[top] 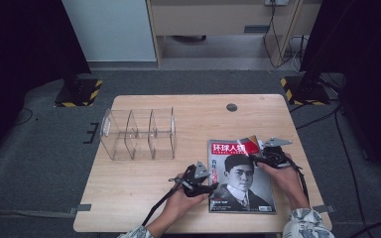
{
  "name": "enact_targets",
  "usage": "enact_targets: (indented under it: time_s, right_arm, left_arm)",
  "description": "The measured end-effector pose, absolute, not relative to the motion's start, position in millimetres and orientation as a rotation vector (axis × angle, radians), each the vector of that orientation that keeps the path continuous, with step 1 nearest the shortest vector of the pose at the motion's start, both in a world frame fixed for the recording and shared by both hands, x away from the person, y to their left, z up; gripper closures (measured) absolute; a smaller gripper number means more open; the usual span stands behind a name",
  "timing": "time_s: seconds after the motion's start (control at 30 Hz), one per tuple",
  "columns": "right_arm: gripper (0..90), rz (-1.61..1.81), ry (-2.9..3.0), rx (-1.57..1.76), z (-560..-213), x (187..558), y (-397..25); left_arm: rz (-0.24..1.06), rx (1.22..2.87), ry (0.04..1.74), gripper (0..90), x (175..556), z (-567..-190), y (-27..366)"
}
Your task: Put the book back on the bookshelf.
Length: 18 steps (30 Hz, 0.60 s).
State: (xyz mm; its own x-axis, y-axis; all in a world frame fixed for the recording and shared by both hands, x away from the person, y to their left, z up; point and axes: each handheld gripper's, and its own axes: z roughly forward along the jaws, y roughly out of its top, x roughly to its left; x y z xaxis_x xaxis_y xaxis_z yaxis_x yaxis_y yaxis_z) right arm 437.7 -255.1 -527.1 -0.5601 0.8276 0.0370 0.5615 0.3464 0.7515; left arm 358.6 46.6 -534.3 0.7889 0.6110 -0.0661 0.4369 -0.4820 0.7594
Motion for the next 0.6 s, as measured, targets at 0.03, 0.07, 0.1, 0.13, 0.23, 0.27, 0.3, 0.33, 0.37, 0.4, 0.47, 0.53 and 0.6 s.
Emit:
enact_targets:
  time_s: [0.03, 0.07, 0.1, 0.13, 0.23, 0.27, 0.3, 0.33, 0.37, 0.4, 0.47, 0.53, 0.6]
  right_arm:
    - [66.2, 1.046, 2.259, 1.225, -526, 437, -255]
    - [68.8, 1.038, 2.253, 1.222, -525, 436, -254]
    - [71.0, 1.031, 2.250, 1.213, -524, 436, -253]
    - [72.5, 1.026, 2.247, 1.208, -523, 436, -252]
    - [74.1, 1.022, 2.234, 1.236, -522, 436, -251]
    - [74.0, 1.022, 2.228, 1.240, -522, 436, -250]
    - [73.8, 1.019, 2.229, 1.243, -522, 437, -249]
    - [73.8, 1.016, 2.220, 1.246, -522, 437, -248]
    - [74.6, 1.010, 2.217, 1.246, -522, 438, -246]
    - [77.0, 1.007, 2.214, 1.243, -521, 438, -246]
    - [82.5, 1.009, 2.214, 1.235, -519, 438, -243]
    - [85.7, 1.024, 2.214, 1.229, -514, 436, -242]
    - [86.9, 1.041, 2.213, 1.217, -510, 435, -241]
  left_arm:
    - [0.270, 2.155, 0.774, 43.3, 359, -534, 47]
    - [0.271, 2.155, 0.774, 43.3, 359, -534, 47]
    - [0.271, 2.155, 0.774, 43.3, 359, -534, 47]
    - [0.271, 2.155, 0.774, 43.3, 359, -534, 47]
    - [0.270, 2.155, 0.774, 43.3, 359, -534, 47]
    - [0.269, 2.155, 0.774, 43.3, 359, -534, 47]
    - [0.269, 2.155, 0.774, 43.3, 359, -534, 47]
    - [0.269, 2.155, 0.774, 43.3, 359, -534, 47]
    - [0.268, 2.156, 0.774, 43.3, 359, -534, 47]
    - [0.267, 2.155, 0.774, 43.3, 359, -534, 47]
    - [0.267, 2.155, 0.774, 43.2, 359, -534, 47]
    - [0.266, 2.155, 0.775, 43.2, 359, -534, 47]
    - [0.265, 2.154, 0.777, 43.0, 359, -534, 47]
